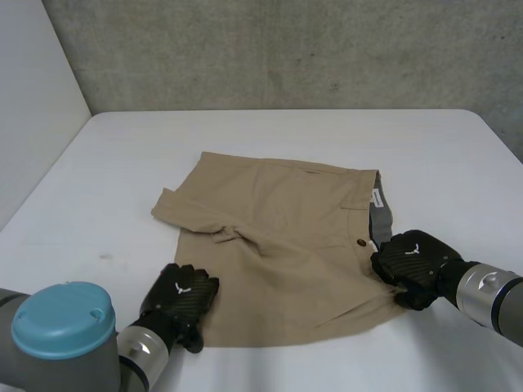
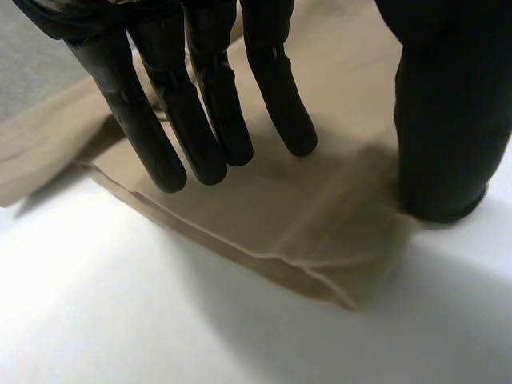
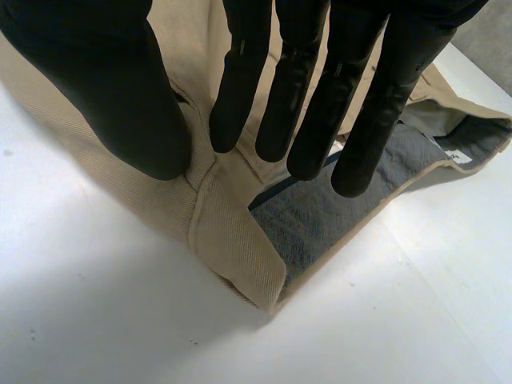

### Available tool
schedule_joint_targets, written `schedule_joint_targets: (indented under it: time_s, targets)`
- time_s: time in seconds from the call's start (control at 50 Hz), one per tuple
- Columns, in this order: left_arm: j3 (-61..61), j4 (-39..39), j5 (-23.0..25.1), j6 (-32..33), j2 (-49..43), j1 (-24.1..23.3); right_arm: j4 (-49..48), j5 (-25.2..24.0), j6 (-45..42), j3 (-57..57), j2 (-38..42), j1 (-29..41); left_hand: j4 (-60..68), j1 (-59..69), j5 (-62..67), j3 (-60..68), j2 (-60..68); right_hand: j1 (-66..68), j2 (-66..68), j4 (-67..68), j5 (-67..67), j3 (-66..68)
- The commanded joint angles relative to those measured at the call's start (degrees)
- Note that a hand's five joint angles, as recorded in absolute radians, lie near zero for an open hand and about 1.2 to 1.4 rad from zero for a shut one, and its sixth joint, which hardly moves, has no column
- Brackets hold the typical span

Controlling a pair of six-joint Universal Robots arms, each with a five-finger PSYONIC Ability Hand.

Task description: Fold the shorts.

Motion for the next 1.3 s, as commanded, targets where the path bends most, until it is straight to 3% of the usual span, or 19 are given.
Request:
schedule_joint_targets:
  time_s: [0.02, 0.12, 0.22, 0.32, 0.38, 0.54, 0.64, 0.82, 0.96, 1.08, 1.18, 1.3]
  targets:
    - [2.7, 0.7, -1.8, 1.0, 0.2, 0.1, 0.0, 0.0, 0.0, 0.0, 0.0, -0.1, 11.9, 11.2, 21.5, 12.0, 11.8, 18.0, 9.5, 9.0, 11.6, 9.3]
    - [4.0, 0.6, -1.8, 2.2, 0.2, 0.5, -0.1, 0.0, 0.0, 0.0, 0.0, 0.0, 15.0, 14.4, 24.7, 15.2, 15.0, 17.9, 9.3, 8.9, 11.4, 9.1]
    - [4.7, 0.5, -2.0, 3.2, 0.1, 0.5, -0.5, 0.0, 0.3, 0.0, 0.0, 0.0, 28.6, 28.0, 38.3, 28.8, 28.6, 18.0, 9.5, 9.0, 11.6, 9.3]
    - [4.8, -0.1, -2.3, 4.3, 1.4, 0.6, -0.4, 0.2, 1.4, 0.0, -0.1, 0.1, 29.5, 28.8, 39.1, 29.7, 29.5, 29.5, 21.0, 20.5, 23.1, 20.8]
    - [4.6, -1.6, -2.3, 4.8, 3.7, 0.6, 0.0, 0.7, 1.7, -0.1, -0.2, 0.1, 29.5, 28.8, 39.1, 29.7, 29.5, 29.6, 21.0, 20.6, 23.1, 20.8]
    - [4.0, -16.0, -1.8, 7.6, 14.9, 1.2, 4.4, 2.3, 1.0, -0.5, -2.9, 0.5, 29.5, 28.8, 39.1, 29.7, 29.5, 29.6, 21.0, 20.6, 23.1, 20.8]
    - [3.7, -28.9, -1.3, 7.6, 23.2, 2.0, 13.2, 2.0, -1.2, -0.9, -8.9, 0.0, 29.5, 28.8, 39.1, 29.7, 29.5, 29.6, 21.0, 20.6, 23.1, 20.8]
    - [-0.8, -40.1, 4.0, 7.8, 29.2, 2.2, 30.2, 4.6, -15.2, 2.3, -11.7, -1.5, 29.5, 28.8, 39.1, 29.7, 29.5, 29.6, 21.0, 20.6, 23.1, 20.8]
    - [-1.4, -38.4, 4.9, 7.6, 29.0, 5.8, 28.2, 4.8, -16.0, 2.3, -11.9, -4.6, 29.5, 28.8, 39.1, 29.7, 29.5, 29.6, 21.0, 20.6, 23.1, 20.8]
    - [3.5, -33.2, 5.1, 7.8, 26.8, 8.0, 21.9, 4.1, -9.2, -0.4, -11.3, -4.1, 29.5, 28.8, 39.1, 29.7, 29.5, 29.6, 21.0, 20.6, 23.1, 20.8]
    - [14.1, -25.8, 4.9, 8.2, 18.3, 8.0, 13.9, 5.3, 0.1, -5.7, -9.6, -3.1, 29.5, 28.8, 39.1, 29.7, 29.5, 29.6, 21.0, 20.6, 23.1, 20.8]
    - [28.2, -20.3, 4.3, 8.1, 5.5, 7.7, 8.2, 11.9, 7.6, -15.8, -1.9, 3.8, 29.5, 28.8, 39.1, 29.7, 29.5, 29.6, 21.0, 20.6, 23.1, 20.8]
